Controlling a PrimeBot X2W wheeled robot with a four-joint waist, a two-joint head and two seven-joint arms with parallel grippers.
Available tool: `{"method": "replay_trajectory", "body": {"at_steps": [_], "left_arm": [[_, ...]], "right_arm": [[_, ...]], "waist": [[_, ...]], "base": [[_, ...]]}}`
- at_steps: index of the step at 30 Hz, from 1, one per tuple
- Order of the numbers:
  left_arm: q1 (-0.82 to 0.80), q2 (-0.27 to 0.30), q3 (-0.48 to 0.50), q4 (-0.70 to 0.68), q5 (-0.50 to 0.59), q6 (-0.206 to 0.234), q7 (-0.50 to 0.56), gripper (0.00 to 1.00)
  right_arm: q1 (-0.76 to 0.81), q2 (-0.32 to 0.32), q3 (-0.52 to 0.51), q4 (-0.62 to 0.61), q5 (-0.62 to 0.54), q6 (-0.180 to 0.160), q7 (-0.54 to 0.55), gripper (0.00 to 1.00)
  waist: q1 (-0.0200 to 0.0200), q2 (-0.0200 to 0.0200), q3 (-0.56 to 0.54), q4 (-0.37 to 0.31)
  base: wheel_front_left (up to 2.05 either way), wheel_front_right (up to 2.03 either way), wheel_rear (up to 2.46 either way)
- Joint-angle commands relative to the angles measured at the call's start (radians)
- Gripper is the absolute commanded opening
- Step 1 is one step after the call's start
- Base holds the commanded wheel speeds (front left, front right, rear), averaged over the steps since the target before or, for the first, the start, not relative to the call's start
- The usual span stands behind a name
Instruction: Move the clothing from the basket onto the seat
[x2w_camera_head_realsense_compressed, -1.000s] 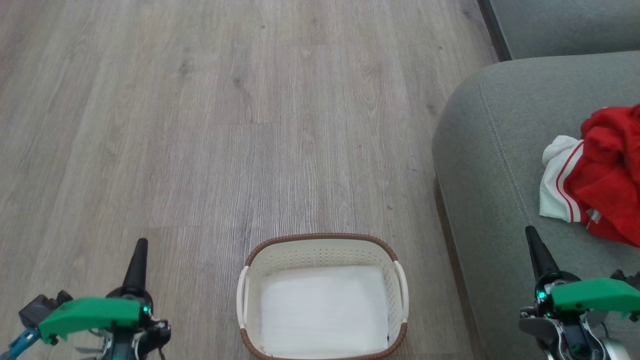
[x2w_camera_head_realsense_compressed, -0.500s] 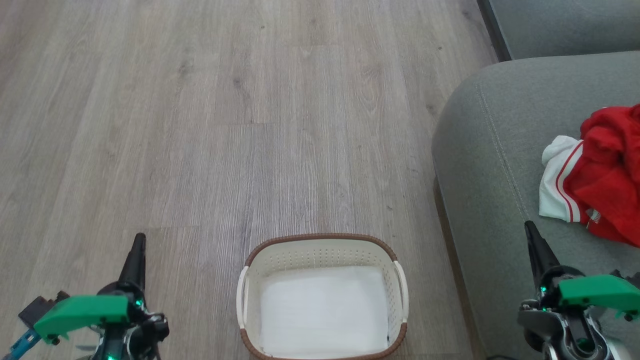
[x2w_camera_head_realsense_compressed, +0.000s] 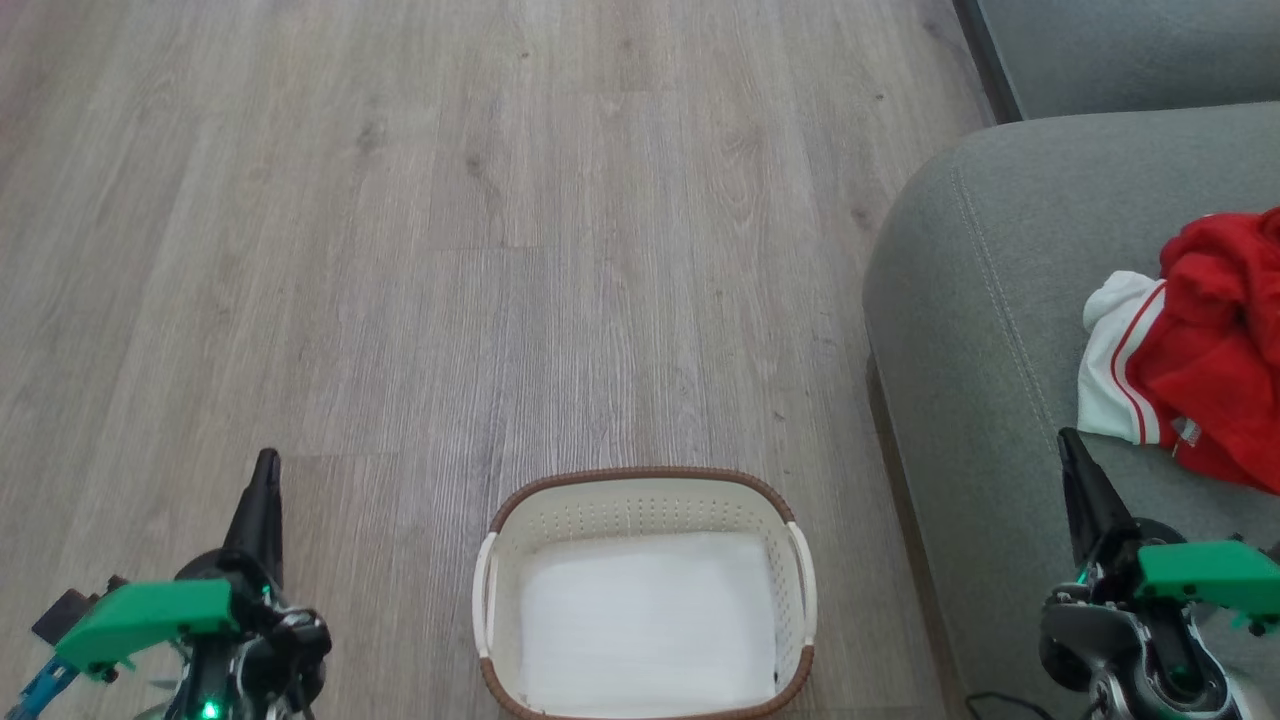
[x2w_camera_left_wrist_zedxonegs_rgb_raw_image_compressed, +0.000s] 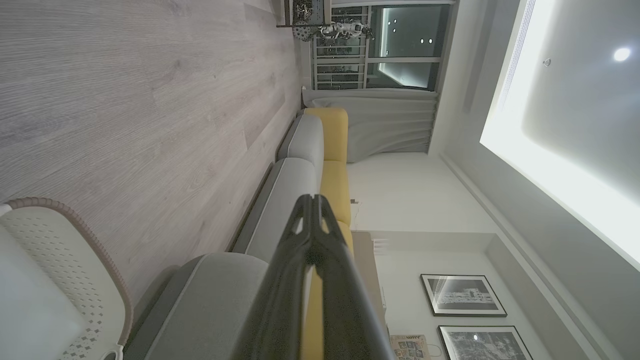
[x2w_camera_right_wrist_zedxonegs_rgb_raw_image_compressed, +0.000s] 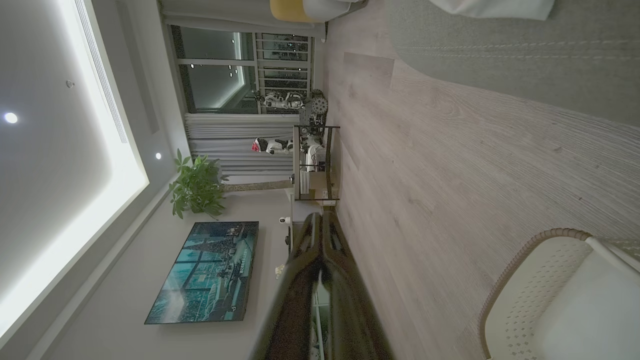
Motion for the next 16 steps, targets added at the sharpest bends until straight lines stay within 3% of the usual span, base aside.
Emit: {"method": "replay_trajectory", "body": {"at_steps": [1, 16], "left_arm": [[-0.048, 0.004, 0.037, -0.036, -0.002, -0.007, 0.008, 0.00], [-0.048, 0.004, 0.037, -0.036, -0.002, -0.007, 0.008, 0.00]], "right_arm": [[-0.049, 0.004, 0.018, -0.033, 0.004, 0.000, 0.008, 0.00], [-0.049, 0.005, 0.016, -0.033, 0.002, 0.000, 0.009, 0.00]], "waist": [[0.0000, 0.0000, 0.000, 0.000], [0.0000, 0.0000, 0.000, 0.000]], "base": [[0.00, 0.00, 0.00], [0.00, 0.00, 0.00]]}}
